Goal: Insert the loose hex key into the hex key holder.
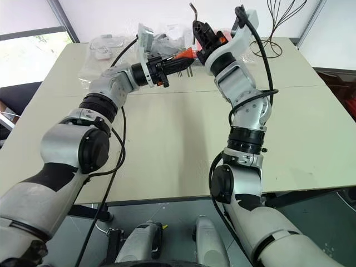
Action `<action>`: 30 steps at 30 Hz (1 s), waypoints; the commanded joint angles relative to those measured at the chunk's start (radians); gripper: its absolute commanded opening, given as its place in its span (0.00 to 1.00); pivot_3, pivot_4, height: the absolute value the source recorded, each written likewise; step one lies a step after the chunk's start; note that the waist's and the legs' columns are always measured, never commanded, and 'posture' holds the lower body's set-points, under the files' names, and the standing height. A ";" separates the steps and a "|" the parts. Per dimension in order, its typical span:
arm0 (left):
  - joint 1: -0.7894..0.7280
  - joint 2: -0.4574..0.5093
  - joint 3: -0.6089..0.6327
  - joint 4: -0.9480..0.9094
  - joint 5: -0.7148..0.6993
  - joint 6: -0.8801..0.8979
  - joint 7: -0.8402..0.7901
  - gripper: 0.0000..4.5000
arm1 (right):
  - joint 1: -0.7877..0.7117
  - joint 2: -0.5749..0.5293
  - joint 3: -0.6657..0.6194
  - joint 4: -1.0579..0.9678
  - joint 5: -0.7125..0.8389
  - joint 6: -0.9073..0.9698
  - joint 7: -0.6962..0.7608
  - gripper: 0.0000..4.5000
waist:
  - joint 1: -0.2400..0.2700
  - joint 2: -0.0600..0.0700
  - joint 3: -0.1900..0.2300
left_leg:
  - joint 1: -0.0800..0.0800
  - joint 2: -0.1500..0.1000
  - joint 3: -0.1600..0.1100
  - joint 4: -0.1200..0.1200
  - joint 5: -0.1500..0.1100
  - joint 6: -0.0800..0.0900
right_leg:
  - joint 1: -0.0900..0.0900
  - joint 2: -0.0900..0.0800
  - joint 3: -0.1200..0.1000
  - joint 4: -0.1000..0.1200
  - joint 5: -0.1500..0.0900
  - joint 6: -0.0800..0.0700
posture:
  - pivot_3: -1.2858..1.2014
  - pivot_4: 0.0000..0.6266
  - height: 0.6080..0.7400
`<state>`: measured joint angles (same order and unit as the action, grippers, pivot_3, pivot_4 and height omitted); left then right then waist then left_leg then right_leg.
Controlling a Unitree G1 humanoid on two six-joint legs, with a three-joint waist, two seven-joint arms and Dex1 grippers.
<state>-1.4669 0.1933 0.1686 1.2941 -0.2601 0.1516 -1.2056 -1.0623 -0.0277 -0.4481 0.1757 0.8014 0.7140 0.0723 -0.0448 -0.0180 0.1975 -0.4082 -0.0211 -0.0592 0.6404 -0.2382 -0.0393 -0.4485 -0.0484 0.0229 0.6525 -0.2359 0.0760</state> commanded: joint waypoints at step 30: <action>-0.039 0.022 0.034 -0.016 0.046 0.005 -0.004 0.00 | 0.047 -0.019 0.057 -0.045 0.027 -0.045 0.032 0.01 | 0.000 0.000 0.000 | 0.000 0.000 -0.001 0.007 0.000 0.000 | 0.000 0.001 0.000 0.006 0.000 0.000 | 0.52 0.24 1.00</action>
<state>-1.4670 0.2056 0.1824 1.2949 -0.2067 0.1702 -1.2145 -1.0150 -0.0483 -0.3989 0.1757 0.8040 0.6799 0.0945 -0.0448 -0.0181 0.1975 -0.4083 -0.0209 -0.0598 0.6473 -0.2383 -0.0392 -0.4482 -0.0478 0.0229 0.6585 -0.2357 0.0761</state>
